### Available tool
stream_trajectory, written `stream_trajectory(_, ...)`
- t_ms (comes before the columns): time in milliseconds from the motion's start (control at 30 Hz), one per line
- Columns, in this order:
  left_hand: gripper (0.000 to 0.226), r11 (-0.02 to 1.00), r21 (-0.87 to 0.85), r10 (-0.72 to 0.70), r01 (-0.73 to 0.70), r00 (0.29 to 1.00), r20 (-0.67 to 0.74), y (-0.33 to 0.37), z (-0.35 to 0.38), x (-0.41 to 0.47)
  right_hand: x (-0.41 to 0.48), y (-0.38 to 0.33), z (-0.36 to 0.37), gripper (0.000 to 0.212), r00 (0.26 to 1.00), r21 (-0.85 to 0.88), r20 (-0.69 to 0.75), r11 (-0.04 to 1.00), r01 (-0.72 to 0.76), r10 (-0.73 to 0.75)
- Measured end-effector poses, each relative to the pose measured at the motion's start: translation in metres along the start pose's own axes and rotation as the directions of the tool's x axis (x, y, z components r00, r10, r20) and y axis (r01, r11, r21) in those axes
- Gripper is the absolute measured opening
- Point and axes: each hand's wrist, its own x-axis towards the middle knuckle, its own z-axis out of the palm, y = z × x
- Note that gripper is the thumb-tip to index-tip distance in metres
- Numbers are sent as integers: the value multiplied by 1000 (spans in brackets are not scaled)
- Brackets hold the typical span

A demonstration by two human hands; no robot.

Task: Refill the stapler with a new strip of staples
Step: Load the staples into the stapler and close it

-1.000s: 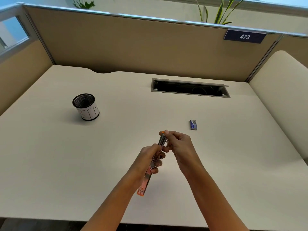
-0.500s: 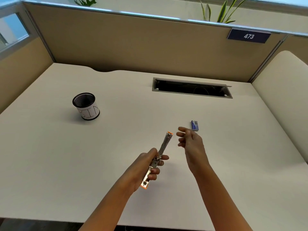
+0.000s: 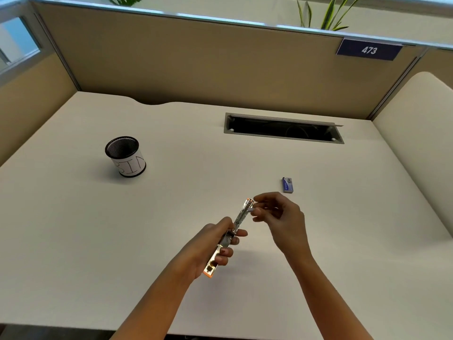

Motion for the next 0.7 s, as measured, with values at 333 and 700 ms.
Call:
stream_trajectory(333, 41, 1000, 19, 10, -11, 997, 75, 3, 0, -4, -3, 3, 7, 31, 817, -399, 327, 714, 575, -475)
stream_trajectory(700, 42, 1000, 7, -1, 0, 995, 99, 3, 1, -10, -3, 2, 3, 34, 760, -386, 449, 665, 639, -470)
